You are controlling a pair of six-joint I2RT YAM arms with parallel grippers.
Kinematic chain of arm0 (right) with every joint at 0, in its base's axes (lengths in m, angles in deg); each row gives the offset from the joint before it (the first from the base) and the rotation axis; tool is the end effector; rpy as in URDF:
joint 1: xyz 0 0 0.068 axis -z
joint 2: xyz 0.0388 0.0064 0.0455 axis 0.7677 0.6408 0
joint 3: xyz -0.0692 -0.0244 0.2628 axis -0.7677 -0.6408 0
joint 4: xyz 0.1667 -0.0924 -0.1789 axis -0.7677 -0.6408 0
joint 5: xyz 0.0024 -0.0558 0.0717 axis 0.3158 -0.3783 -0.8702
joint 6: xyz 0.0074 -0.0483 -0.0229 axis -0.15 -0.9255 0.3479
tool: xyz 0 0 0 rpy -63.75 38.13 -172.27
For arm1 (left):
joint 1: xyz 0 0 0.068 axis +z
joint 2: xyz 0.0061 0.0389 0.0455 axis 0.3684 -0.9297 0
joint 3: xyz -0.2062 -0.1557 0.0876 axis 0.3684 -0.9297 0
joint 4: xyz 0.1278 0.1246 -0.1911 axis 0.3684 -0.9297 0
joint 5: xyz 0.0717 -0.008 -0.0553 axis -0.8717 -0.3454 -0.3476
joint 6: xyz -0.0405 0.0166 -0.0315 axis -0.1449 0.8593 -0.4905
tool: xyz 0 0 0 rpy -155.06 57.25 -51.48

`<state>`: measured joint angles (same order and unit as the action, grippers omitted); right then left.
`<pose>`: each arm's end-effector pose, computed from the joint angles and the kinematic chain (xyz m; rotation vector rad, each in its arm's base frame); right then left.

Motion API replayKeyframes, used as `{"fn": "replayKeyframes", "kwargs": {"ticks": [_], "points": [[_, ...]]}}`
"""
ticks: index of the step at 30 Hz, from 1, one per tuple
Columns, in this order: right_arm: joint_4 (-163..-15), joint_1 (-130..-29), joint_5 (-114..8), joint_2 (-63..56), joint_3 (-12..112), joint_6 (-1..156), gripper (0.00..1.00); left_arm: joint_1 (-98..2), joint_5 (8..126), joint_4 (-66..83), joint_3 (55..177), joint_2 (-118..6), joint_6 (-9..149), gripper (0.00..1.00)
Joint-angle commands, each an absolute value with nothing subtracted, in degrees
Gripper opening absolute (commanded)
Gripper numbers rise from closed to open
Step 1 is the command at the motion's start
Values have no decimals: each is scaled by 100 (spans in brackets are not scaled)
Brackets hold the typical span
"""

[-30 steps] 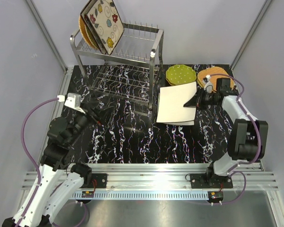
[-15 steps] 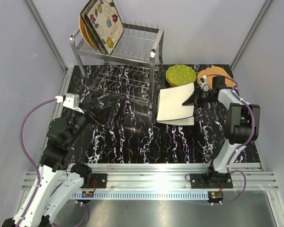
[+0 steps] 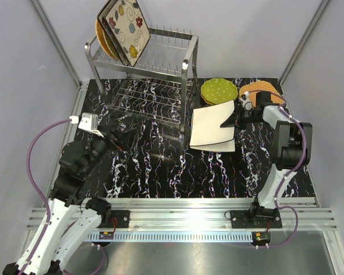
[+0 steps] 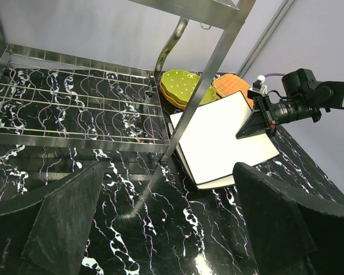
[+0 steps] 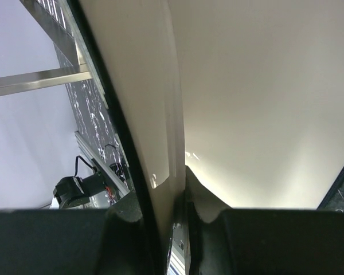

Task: Unload the plates from the dish rack
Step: Place the plate on the table

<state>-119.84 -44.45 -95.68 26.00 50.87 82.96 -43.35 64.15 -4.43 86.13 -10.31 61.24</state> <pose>0.3896 -0.0113 0.1855 0.1379 2.5225 1.2172 0.1154 -0.0497 0.3604 0.0986 1.5750 -0.6573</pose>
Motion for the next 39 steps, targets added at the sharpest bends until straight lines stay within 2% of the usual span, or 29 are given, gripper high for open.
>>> {"fn": "replayKeyframes", "kwargs": {"ticks": [1, 9, 12, 23, 24, 28, 39], "points": [[-11984, -4435, -10380, 2534, 5511, 8253, 8, -4324, 6285, -221, 8580, -962, 6128, 99], [-12134, -4435, -10345, 2692, 5634, 8148, 14, -4333, 6276, -230, 8589, -944, 6102, 99], [-12230, -4435, -10318, 2763, 5687, 8086, 22, -4324, 6276, -239, 8589, -927, 6102, 99], [-12371, -4435, -10178, 2833, 5739, 7937, 41, -4324, 6241, -248, 8580, -891, 6102, 99], [-12380, -4435, -10160, 2833, 5748, 7919, 47, -4324, 6232, -248, 8580, -891, 6110, 99], [-12459, -4426, -10090, 2851, 5766, 7823, 56, -4324, 6232, -248, 8580, -900, 6110, 99], [-12881, -4435, -9677, 3009, 5977, 7392, 72, -4333, 6223, -204, 8562, -891, 6110, 99]]}}
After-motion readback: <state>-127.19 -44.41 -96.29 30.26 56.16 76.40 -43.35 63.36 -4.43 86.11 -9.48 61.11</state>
